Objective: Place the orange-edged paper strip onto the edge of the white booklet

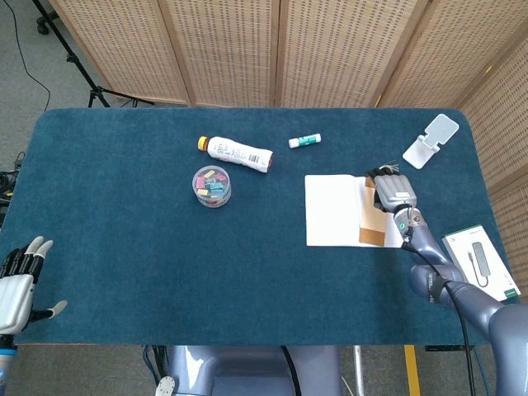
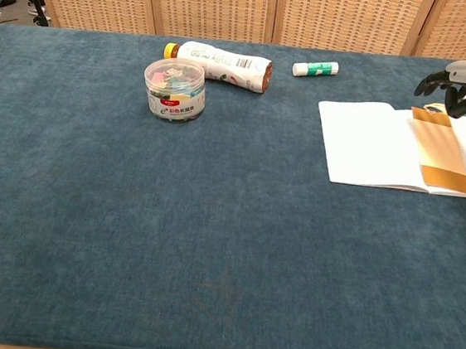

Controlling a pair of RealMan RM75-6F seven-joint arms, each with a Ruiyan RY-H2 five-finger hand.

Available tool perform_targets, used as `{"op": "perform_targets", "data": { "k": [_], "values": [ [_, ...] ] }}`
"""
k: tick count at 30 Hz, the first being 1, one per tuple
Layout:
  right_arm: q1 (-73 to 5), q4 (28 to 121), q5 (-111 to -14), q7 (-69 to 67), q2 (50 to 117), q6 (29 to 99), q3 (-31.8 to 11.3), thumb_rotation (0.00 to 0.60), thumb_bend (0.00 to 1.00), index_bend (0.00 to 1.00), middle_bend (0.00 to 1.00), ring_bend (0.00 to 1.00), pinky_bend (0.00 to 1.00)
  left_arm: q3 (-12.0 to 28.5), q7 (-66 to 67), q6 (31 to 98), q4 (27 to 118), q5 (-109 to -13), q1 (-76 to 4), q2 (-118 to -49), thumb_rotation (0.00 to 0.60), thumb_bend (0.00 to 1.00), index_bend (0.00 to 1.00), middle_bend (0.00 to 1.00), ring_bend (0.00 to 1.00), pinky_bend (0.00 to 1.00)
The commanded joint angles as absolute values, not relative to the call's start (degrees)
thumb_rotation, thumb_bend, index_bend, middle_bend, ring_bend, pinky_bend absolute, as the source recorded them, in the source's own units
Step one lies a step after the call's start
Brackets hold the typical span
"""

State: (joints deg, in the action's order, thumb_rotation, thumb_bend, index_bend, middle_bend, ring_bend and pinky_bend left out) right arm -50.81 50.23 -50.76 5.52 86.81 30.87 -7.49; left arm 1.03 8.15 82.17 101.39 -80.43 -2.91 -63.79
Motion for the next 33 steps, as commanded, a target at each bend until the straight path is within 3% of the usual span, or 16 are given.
{"op": "perform_targets", "data": {
  "k": [1, 33],
  "values": [
    [-50.66, 49.18, -49.66, 8.02, 87.37, 30.85, -6.82, 0.600, 1.00, 0.15, 0.15, 0.10, 0.17, 0.90, 8.09, 82.21, 101.42, -80.65, -2.90, -63.78, 0.600, 0.00, 0.00, 0.00, 0.00, 0.00],
    [-49.58, 38.73, -50.01, 15.47, 94.01, 28.27, -6.61, 0.600, 1.00, 0.15, 0.15, 0.10, 0.17, 0.89, 8.90, 82.32, 101.84, -80.37, -2.98, -64.13, 0.600, 0.00, 0.00, 0.00, 0.00, 0.00]
  ]
}}
